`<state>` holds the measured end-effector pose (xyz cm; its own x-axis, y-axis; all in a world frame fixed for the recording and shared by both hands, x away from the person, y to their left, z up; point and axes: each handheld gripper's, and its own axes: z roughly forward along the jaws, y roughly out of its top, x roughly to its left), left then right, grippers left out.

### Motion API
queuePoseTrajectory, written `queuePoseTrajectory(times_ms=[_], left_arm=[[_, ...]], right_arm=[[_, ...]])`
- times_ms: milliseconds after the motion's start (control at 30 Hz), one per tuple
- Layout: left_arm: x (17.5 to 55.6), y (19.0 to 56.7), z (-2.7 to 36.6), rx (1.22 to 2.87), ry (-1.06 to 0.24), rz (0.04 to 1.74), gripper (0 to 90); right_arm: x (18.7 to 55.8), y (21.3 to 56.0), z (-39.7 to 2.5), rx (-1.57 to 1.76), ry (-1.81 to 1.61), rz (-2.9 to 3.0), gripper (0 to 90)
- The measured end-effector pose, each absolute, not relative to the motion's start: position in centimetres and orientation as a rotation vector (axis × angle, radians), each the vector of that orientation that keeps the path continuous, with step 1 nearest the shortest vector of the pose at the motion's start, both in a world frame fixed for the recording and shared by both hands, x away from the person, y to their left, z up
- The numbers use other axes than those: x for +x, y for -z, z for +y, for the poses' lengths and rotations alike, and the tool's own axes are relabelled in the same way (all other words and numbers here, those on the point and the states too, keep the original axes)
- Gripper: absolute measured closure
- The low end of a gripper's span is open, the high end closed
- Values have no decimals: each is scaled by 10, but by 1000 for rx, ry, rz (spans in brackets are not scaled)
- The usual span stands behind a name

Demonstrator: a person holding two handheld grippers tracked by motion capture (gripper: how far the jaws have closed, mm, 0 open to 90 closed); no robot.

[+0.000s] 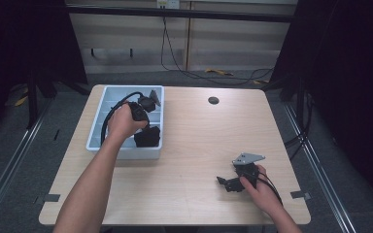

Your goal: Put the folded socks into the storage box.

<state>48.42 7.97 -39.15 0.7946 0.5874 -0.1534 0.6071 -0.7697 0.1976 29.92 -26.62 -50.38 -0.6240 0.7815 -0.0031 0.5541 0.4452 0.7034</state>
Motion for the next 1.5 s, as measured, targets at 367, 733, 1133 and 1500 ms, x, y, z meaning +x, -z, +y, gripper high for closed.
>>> queuePoseTrajectory(times_ms=[367,733,1133,1500], left_arm=[[480,401,76,2777,165,917,900],[472,417,75,2799,226,901,900],[469,430,75,2788,256,913,900],[467,422,79,2769,244,910,900]], right_arm=[[299,504,-266,1140,-974,2373,97],[299,504,-266,1143,-973,2374,97],[299,504,-266,1141,-972,2376,97],[299,504,-266,1141,-972,2376,97]])
